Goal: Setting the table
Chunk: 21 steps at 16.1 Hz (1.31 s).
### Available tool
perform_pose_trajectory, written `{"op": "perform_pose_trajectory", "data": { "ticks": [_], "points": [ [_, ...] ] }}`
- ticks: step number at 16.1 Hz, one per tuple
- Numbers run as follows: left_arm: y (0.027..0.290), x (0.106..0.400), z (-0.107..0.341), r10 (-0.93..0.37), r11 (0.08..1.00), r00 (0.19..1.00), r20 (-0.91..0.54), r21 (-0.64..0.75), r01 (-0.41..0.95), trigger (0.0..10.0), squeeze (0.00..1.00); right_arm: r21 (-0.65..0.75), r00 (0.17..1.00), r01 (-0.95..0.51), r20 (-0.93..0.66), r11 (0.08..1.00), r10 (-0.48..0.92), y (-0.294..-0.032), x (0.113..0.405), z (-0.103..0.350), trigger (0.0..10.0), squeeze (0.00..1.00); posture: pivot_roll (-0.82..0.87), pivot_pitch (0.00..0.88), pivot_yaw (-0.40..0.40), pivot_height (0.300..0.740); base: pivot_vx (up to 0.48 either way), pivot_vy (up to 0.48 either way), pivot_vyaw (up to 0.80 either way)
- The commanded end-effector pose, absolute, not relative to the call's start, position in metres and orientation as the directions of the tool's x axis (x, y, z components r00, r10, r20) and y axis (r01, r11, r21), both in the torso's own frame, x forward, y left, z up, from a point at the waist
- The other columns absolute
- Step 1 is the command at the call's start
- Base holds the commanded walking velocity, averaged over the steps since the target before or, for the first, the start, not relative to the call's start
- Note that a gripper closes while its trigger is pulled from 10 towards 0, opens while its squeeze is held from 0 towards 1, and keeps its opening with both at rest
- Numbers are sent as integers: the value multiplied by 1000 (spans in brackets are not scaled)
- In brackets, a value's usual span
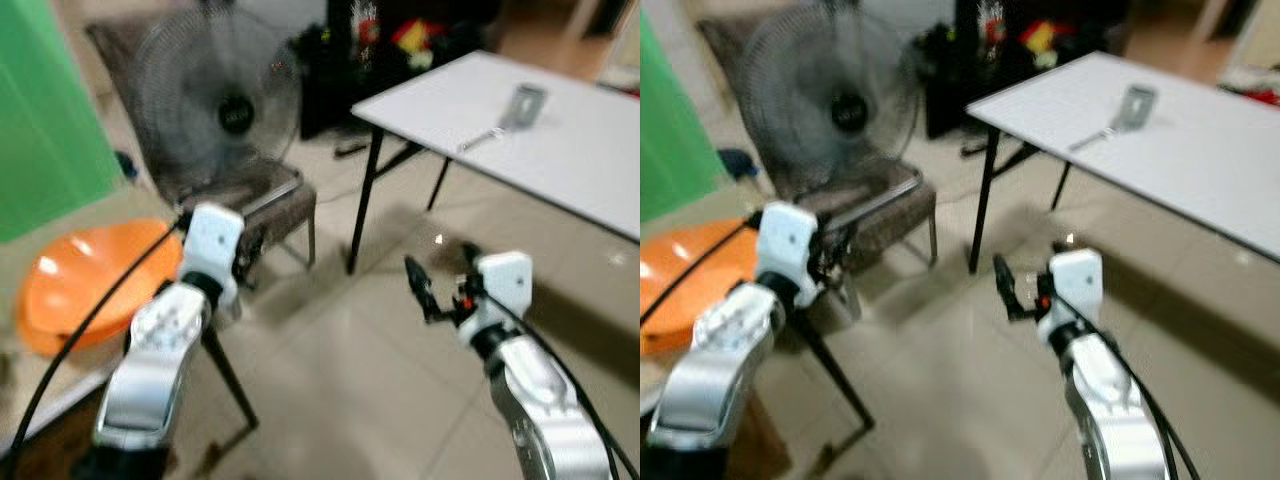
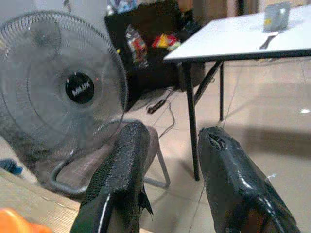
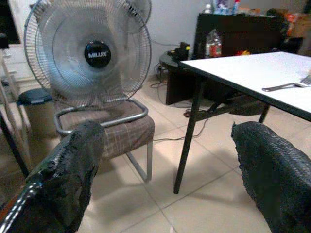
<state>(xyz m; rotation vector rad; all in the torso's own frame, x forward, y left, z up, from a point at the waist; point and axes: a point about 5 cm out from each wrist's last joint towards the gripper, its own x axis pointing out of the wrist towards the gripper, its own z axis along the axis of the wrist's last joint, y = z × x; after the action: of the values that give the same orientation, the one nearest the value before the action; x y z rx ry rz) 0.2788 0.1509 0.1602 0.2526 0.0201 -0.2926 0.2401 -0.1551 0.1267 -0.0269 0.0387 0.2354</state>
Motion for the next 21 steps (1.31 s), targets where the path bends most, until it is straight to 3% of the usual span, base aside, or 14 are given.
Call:
{"op": "perform_pose_trajectory", "data": {
  "ticks": [1,5,10,12,21],
  "points": [
    [157,278,160,-262,929,963,-62,253,269,10000,0,-19,969,-248,-22,969,247,-152,242,132,10000,0,-7,0,4,740,0,398,0],
    [155,278,162,-287,914,956,-53,284,290,10000,0,-18,968,-251,-22,968,251,-152,242,132,10000,0,-4,0,4,740,0,284,0],
    [154,278,164,-293,902,955,-50,316,293,10000,0,-16,968,-250,-19,968,249,-153,244,132,10000,0,4,0,6,740,0,-480,0],
    [155,278,164,-292,912,955,-53,285,295,10000,0,-14,968,-250,-20,968,249,-153,244,131,10000,0,4,0,6,740,0,0,0],
    [160,280,166,-285,909,957,-54,303,288,10000,0,-4,968,-251,-22,968,251,-150,243,130,10000,0,12,0,12,740,0,460,0]
  ]
}}
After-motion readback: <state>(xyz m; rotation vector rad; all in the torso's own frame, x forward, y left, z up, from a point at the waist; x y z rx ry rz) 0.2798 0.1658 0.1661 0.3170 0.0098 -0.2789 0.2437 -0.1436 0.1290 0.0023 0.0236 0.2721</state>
